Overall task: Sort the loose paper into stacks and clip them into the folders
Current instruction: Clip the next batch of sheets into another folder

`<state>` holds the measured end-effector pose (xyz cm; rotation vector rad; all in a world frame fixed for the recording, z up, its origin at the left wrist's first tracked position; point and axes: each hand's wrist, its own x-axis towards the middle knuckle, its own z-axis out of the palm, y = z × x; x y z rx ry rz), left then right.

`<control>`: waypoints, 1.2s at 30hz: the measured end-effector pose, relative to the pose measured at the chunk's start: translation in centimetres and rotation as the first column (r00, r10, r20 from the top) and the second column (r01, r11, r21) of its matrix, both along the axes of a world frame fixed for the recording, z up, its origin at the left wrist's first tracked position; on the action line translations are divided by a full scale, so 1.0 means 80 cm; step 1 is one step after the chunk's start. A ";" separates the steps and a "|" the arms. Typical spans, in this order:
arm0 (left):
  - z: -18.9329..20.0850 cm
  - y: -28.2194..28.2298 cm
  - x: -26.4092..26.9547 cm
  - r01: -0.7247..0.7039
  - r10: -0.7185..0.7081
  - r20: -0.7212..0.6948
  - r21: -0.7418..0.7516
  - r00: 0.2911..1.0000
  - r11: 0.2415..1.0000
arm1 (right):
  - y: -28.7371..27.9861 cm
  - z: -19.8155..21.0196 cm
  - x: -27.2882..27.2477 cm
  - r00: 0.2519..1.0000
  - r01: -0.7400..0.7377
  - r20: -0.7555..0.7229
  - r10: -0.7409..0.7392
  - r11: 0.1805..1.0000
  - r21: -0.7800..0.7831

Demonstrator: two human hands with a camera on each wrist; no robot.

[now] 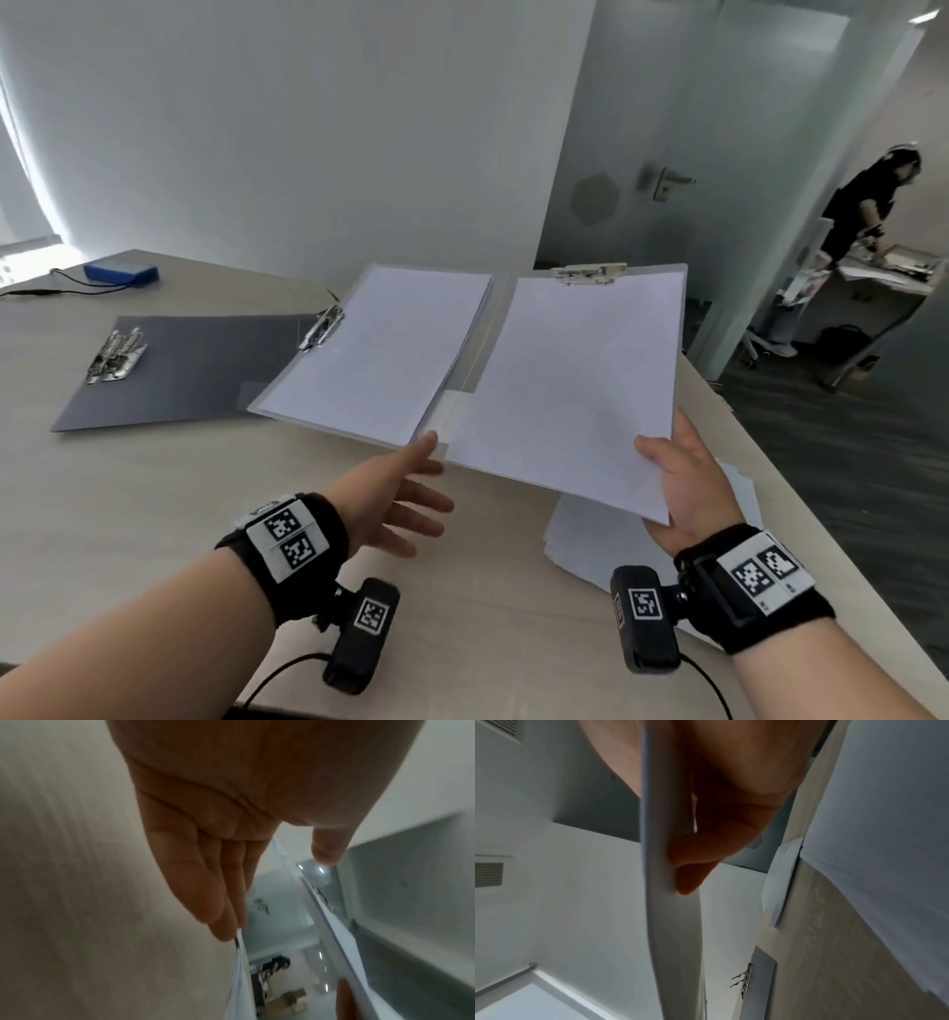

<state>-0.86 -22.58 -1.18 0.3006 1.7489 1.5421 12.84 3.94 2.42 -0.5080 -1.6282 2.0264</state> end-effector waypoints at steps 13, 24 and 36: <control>0.008 0.040 -0.027 -0.094 0.022 -0.570 -0.097 0.821 0.991 | -0.001 -0.018 -0.008 0.981 -0.056 0.175 0.082 0.987 -0.148; 0.004 0.074 -0.045 -0.077 0.086 -0.043 0.181 0.995 0.981 | 0.021 -0.017 -0.012 0.996 -0.022 0.084 0.045 0.967 -0.252; -0.007 0.150 -0.058 -0.144 0.100 0.146 0.334 0.984 0.931 | 0.067 -0.036 -0.004 0.984 0.116 0.160 -0.073 0.954 -0.277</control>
